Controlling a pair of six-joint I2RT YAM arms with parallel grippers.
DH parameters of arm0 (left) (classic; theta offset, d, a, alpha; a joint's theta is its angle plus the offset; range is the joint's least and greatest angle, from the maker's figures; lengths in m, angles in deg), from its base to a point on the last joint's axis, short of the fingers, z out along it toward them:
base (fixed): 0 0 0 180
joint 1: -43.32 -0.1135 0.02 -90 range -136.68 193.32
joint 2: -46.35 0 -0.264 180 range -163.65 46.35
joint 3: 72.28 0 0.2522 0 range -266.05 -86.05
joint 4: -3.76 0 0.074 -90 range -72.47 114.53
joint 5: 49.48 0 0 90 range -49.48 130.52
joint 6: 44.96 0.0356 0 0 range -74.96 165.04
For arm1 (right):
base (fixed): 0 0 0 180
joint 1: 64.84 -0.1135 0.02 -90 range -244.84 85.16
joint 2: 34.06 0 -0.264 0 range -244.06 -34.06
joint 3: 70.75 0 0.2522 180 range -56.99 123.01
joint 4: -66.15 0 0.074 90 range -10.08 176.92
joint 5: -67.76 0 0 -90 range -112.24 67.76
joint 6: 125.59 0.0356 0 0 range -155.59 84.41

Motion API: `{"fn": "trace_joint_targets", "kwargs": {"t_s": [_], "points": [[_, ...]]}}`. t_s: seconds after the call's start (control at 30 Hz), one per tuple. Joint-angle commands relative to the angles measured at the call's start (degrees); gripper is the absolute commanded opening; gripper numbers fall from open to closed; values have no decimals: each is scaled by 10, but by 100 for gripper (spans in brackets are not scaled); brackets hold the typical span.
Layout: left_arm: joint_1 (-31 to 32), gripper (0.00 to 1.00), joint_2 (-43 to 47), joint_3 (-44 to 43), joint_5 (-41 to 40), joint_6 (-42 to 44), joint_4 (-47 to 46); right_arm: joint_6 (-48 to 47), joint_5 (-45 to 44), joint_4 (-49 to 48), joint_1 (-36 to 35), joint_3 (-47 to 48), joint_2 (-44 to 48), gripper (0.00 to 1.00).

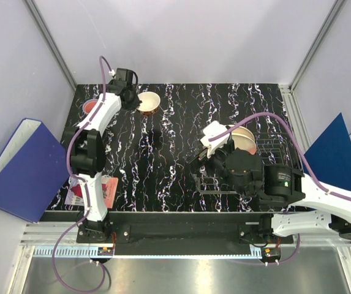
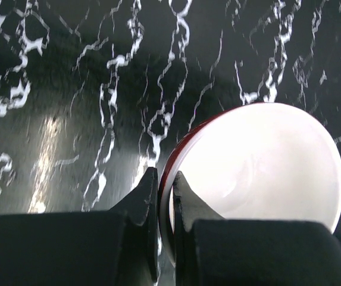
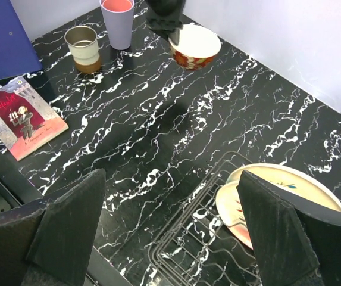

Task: Unload the mixed dishes from the dish rack
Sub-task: Place the bowl at the center of the board.

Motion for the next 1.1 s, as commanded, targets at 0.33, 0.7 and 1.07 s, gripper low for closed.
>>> {"fn": "trace_joint_targets", "kwargs": {"t_s": [0.33,0.7,1.07], "points": [[-14,0,-91,-53,-106,-54,-145,5,-31,-107,2,-64,-26,100],[-52,0,-8,124,-136,-91,-170,47,-34,-121,1,-121,-17,100],[-79,0,0,143,-99,-101,-164,92,-32,-116,1,-149,11,100]]}}
